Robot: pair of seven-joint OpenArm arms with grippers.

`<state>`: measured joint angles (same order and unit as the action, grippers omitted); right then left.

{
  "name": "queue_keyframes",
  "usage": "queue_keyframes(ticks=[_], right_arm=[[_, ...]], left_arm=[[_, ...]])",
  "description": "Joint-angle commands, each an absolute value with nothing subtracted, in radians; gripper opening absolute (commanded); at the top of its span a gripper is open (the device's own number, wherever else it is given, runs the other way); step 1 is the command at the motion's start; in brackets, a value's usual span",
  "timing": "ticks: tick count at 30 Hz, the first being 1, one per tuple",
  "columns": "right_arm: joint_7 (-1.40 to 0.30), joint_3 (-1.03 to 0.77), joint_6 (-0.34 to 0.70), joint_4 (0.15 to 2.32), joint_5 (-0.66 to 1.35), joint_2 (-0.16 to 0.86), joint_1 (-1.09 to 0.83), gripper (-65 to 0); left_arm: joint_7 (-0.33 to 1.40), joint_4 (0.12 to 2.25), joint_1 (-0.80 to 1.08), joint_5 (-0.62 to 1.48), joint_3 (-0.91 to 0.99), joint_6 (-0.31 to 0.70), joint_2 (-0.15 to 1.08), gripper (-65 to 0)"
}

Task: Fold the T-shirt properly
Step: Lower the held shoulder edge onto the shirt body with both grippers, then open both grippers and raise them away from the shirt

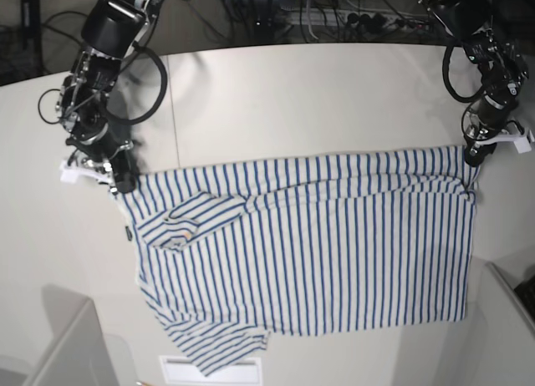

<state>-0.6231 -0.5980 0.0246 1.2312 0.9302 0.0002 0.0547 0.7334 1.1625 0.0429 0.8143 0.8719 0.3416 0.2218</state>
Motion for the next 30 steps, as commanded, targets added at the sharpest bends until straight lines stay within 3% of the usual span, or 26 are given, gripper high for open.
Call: queue_keyframes(ticks=[1,3,12,19,30], right_arm=[[-0.621,-0.601,0.036,1.247,0.941,0.01,0.067,-65.0],[-0.624,-0.598,0.036,1.248,0.941,0.022,0.067,-65.0],[-0.665,-0.598,0.027,1.394,0.943,0.036,0.064,-65.0],[-0.754,-0.607,-0.062,1.501,0.947,0.039,0.127,-65.0],[-0.769,-0.638,-0.071,1.627,0.949,0.036,-0.064,-65.0]], left_arm=[[0.739,1.178,0.038,0.816,0.869,0.338,0.236,-55.0],[0.739,1.179,0.035,0.816,0.868,0.338,0.236,-65.0],[0.826,1.313,0.024,0.811,0.872,0.328,0.239,-65.0],[0.94,1.477,-0.074,0.816,0.875,0.206,0.239,-65.0],[0.954,1.529,0.059,0.809,0.906,0.209,0.237,-65.0]])
